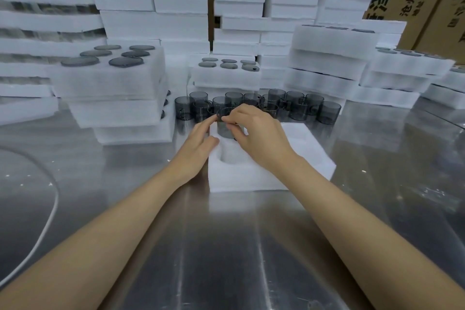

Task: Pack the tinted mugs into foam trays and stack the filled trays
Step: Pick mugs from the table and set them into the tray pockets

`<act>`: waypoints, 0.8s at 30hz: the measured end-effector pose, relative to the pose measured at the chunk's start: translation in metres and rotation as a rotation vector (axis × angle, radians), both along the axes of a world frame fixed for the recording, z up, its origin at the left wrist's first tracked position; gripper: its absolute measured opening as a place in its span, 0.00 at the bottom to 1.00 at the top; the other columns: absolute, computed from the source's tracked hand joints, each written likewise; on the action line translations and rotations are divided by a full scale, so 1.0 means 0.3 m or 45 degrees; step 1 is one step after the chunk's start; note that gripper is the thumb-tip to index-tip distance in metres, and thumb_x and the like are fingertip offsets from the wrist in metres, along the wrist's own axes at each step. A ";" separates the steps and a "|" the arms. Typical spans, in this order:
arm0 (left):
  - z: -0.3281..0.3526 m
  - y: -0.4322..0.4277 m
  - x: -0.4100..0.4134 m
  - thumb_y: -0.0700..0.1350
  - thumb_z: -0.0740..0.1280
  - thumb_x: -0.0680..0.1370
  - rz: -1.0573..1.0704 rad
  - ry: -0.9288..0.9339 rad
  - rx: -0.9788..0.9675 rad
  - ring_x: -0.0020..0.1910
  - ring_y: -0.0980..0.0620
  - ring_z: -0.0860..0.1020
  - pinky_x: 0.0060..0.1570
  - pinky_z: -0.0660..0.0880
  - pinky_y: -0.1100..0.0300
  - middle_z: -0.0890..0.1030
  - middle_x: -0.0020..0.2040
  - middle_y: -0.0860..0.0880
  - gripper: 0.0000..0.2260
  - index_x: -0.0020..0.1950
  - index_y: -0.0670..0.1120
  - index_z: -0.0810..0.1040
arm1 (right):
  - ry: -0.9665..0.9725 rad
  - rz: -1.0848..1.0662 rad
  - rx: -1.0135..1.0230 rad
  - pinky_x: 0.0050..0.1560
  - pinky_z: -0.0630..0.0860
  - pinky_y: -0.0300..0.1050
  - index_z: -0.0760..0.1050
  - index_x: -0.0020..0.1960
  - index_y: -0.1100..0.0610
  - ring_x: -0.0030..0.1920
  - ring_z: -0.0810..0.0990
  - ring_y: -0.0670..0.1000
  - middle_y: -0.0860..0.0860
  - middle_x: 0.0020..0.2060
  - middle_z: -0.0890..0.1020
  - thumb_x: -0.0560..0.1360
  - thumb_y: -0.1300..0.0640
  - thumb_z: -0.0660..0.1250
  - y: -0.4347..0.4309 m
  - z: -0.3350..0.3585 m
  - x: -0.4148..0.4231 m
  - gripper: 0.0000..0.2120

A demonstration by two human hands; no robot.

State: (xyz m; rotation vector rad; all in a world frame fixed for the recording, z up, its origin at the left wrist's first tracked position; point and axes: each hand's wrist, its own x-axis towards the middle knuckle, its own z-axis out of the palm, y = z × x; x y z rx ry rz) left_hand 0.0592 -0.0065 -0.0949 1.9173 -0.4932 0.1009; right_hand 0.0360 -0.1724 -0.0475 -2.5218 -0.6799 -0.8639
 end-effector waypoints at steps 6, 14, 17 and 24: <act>0.000 -0.002 0.001 0.47 0.56 0.76 0.003 0.004 -0.026 0.68 0.70 0.60 0.71 0.55 0.61 0.63 0.72 0.58 0.27 0.76 0.56 0.60 | 0.035 -0.017 -0.052 0.38 0.77 0.50 0.82 0.50 0.56 0.50 0.77 0.50 0.47 0.47 0.80 0.79 0.57 0.63 -0.001 0.006 0.003 0.08; -0.004 0.003 0.013 0.49 0.57 0.73 -0.022 0.010 -0.053 0.67 0.74 0.60 0.68 0.57 0.64 0.63 0.71 0.65 0.28 0.72 0.68 0.61 | 0.251 -0.014 -0.041 0.47 0.76 0.49 0.82 0.55 0.51 0.52 0.78 0.51 0.45 0.51 0.81 0.76 0.62 0.61 -0.006 0.043 -0.008 0.14; -0.007 0.005 0.016 0.50 0.57 0.73 -0.041 0.016 -0.039 0.64 0.78 0.61 0.64 0.58 0.69 0.63 0.66 0.70 0.28 0.71 0.69 0.61 | 0.406 0.052 0.055 0.57 0.74 0.50 0.82 0.57 0.51 0.57 0.78 0.50 0.45 0.54 0.82 0.74 0.67 0.61 -0.028 0.063 -0.004 0.19; -0.008 -0.001 0.032 0.48 0.54 0.71 -0.043 0.093 -0.039 0.54 0.85 0.60 0.58 0.56 0.71 0.63 0.60 0.72 0.31 0.72 0.70 0.60 | 0.534 0.121 0.105 0.66 0.69 0.42 0.80 0.61 0.53 0.63 0.76 0.46 0.46 0.60 0.81 0.76 0.69 0.63 -0.072 0.057 0.015 0.19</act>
